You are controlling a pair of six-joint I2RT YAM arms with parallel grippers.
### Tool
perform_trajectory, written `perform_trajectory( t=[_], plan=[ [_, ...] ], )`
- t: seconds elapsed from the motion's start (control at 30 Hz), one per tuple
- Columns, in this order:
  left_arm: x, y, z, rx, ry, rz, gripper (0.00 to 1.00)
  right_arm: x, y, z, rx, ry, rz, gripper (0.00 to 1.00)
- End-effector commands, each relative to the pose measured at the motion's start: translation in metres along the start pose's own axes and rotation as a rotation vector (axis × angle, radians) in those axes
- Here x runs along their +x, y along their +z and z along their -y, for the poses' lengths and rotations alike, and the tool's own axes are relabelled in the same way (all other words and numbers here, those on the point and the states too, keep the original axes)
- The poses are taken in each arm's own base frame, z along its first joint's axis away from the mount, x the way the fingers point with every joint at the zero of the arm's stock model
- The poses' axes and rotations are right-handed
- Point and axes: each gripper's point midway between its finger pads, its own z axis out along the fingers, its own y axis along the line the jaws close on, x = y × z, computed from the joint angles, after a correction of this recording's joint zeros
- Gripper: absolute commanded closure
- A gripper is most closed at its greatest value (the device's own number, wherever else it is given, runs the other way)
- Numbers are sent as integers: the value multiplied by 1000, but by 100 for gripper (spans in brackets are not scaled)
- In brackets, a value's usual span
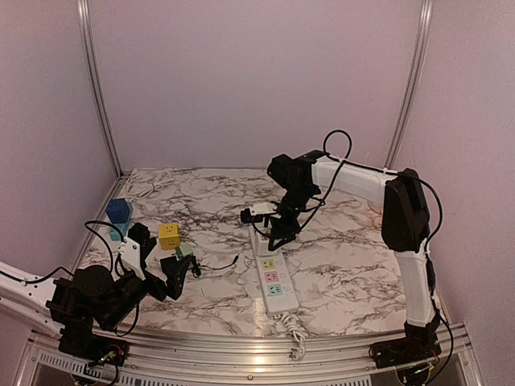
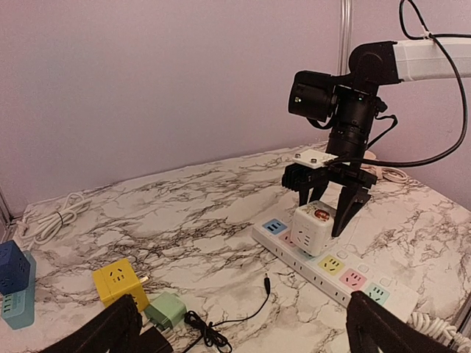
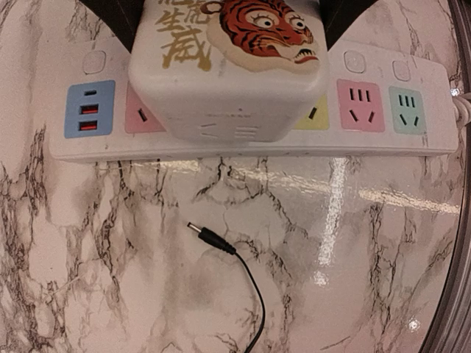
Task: Insert the plug
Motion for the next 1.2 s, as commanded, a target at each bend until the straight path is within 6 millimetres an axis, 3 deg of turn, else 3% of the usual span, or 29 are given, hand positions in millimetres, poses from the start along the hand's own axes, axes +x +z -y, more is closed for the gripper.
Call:
perform_trajectory(
  t=[0.0,0.47,1.17],
  plan=[
    [0,-3,-2,1,-11,6,1,-3,2,-4,-17,18,-7,97],
    [-3,0,3,-3,14,8,1,6,20,0,-21,-11,-35,98],
    [-3,0,-5,-43,25,-2,1,51,92,-15,-90,54,-227,99]
  ],
)
